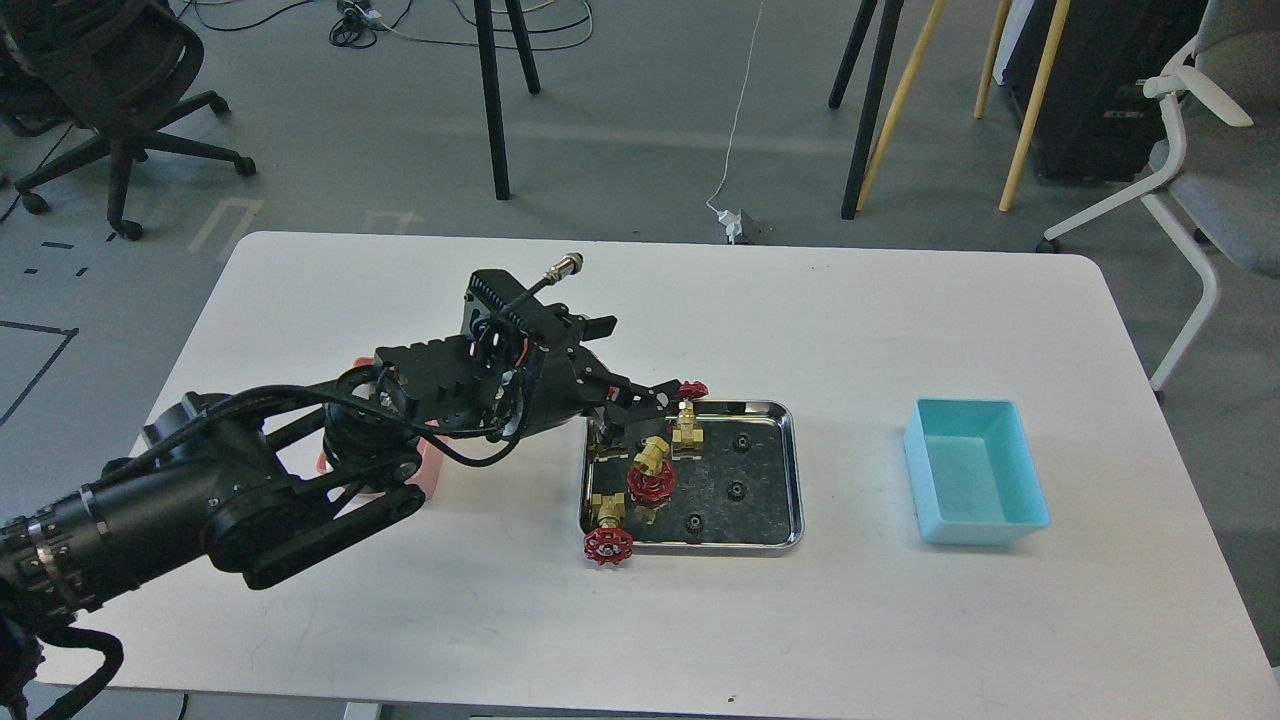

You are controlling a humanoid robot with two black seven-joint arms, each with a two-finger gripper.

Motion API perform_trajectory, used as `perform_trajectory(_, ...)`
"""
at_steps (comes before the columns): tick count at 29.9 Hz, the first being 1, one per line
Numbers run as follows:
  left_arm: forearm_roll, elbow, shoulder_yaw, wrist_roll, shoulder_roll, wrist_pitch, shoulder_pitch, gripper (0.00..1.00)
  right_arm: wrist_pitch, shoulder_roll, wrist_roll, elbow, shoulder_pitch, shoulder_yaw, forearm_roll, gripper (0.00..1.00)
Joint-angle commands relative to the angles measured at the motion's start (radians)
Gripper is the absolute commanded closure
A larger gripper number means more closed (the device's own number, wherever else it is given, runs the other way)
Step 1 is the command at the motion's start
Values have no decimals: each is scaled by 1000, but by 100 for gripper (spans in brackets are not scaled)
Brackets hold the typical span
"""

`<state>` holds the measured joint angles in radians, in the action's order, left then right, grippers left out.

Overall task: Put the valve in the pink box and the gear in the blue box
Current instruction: 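Lower the left gripper and grasp the brass valve with red handle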

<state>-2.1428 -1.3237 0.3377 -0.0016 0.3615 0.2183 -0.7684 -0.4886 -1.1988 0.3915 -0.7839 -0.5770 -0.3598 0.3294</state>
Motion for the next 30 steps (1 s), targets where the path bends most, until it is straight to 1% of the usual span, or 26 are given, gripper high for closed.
perform_trajectory(1, -39, 33, -2, 14, -39, -4, 29, 0, 0, 10, 17, 11, 77, 13, -3, 2)
perform_trajectory(7, -39, 72, 0, 41, -107, -7, 92, 1, 0, 18, 17, 12, 92, 12, -4, 2)
perform_trajectory(10, -39, 112, 7, 57, -142, -8, 127, 1, 0, 27, 15, 15, 91, 2, -4, 2)
perform_trajectory(14, -39, 123, 17, 60, -150, -10, 173, 1, 0, 28, 15, 20, 89, 2, -4, 2)
perform_trajectory(18, -39, 170, 27, 80, -164, -39, 190, 2, 0, 31, 13, 21, 89, 2, -3, 2)
perform_trajectory(23, -39, 219, 29, 80, -193, -68, 193, 5, 0, 31, 13, 21, 89, 4, -4, 2)
perform_trajectory(30, -39, 227, 29, 80, -202, -65, 195, 9, 0, 31, 13, 23, 88, 5, -3, 1)
